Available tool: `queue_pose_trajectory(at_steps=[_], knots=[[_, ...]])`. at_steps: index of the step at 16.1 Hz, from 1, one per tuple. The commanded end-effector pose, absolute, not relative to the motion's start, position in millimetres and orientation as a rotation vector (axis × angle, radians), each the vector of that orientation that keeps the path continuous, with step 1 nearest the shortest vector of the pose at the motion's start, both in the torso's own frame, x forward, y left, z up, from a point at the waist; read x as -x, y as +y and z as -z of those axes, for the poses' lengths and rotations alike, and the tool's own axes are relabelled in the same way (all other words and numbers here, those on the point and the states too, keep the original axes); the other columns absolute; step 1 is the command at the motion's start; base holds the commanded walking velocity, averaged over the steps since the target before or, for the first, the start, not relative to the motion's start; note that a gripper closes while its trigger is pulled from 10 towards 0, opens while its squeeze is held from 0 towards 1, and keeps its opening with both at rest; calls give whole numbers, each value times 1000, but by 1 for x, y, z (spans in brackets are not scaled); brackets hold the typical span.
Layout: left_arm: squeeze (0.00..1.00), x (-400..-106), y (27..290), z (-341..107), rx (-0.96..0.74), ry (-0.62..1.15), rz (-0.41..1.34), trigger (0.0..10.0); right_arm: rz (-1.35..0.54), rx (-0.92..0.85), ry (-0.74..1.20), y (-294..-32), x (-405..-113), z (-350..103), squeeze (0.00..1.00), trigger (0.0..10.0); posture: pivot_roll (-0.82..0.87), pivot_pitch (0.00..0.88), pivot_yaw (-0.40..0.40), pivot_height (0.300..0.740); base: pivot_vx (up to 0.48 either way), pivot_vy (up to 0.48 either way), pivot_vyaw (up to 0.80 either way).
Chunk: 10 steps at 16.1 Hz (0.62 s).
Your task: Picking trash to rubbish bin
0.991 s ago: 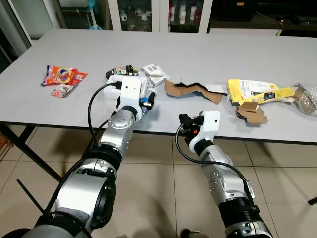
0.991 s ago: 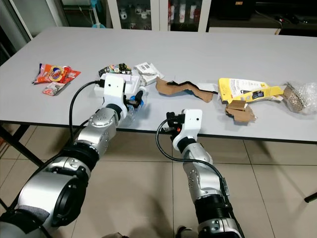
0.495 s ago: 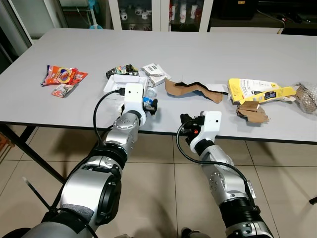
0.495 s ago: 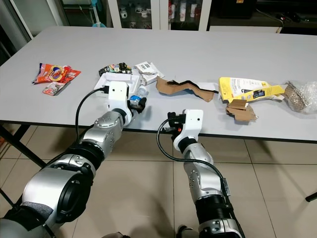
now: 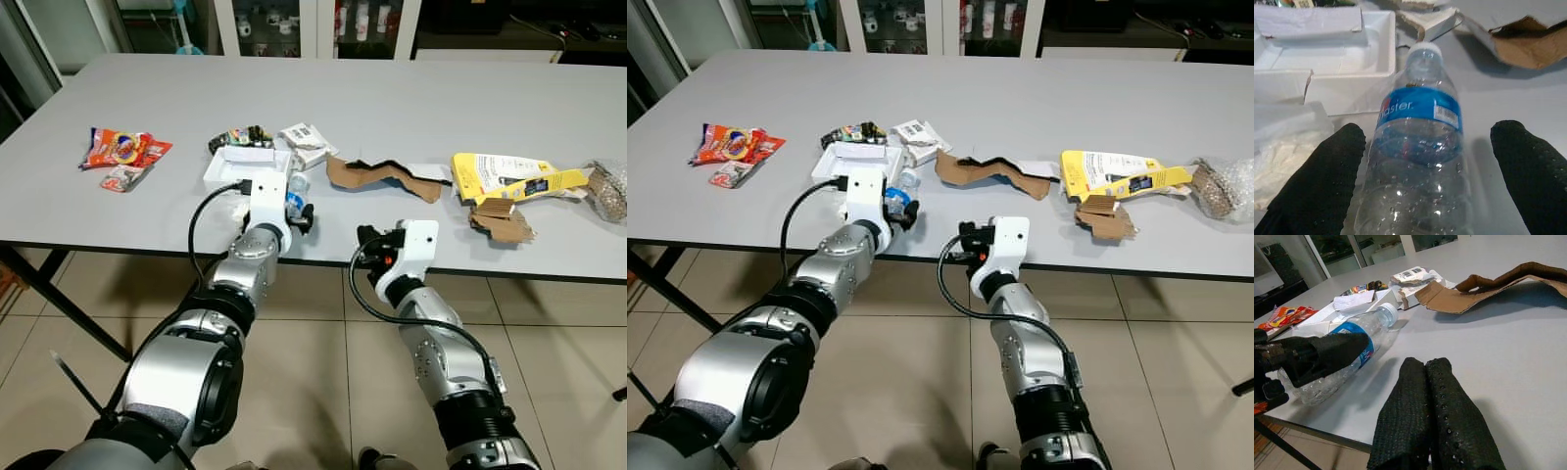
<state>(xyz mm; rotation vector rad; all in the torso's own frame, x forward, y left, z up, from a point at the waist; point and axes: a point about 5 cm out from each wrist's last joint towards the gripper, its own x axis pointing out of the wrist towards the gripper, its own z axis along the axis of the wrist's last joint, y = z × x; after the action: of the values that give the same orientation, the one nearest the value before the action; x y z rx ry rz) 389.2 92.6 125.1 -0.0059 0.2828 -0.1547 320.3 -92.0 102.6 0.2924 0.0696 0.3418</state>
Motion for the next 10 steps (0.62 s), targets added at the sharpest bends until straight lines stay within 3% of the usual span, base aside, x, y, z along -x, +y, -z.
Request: queue_pose_trajectory(at_steps=[1, 4, 6, 7, 8, 10], knots=[[0, -386, 93, -117, -6, 323, 135, 10000, -335, -288, 67, -94, -319, -104, 0, 10000, -40, 73, 53, 740, 0, 0, 0], [0, -386, 95, -115, -15, 338, 120, 9569, -337, -288, 68, -94, -319, -104, 0, 10000, -40, 73, 54, 740, 0, 0, 0], [0, -385, 95, -113, -25, 348, 115, 5373, -338, -288, 69, -93, -319, -104, 0, 10000, -39, 73, 55, 740, 0, 0, 0], [0, -384, 95, -112, -31, 353, 114, 2078, -338, -287, 69, -93, -319, -104, 0, 10000, -39, 73, 55, 740, 0, 0, 0], [0, -383, 95, -110, -33, 359, 109, 510, -339, -288, 69, -93, -319, -104, 0, 10000, -39, 72, 55, 740, 0, 0, 0], [0, -383, 95, -109, -33, 362, 106, 0, -340, -288, 70, -93, -319, -103, 0, 10000, -39, 70, 56, 740, 0, 0, 0]])
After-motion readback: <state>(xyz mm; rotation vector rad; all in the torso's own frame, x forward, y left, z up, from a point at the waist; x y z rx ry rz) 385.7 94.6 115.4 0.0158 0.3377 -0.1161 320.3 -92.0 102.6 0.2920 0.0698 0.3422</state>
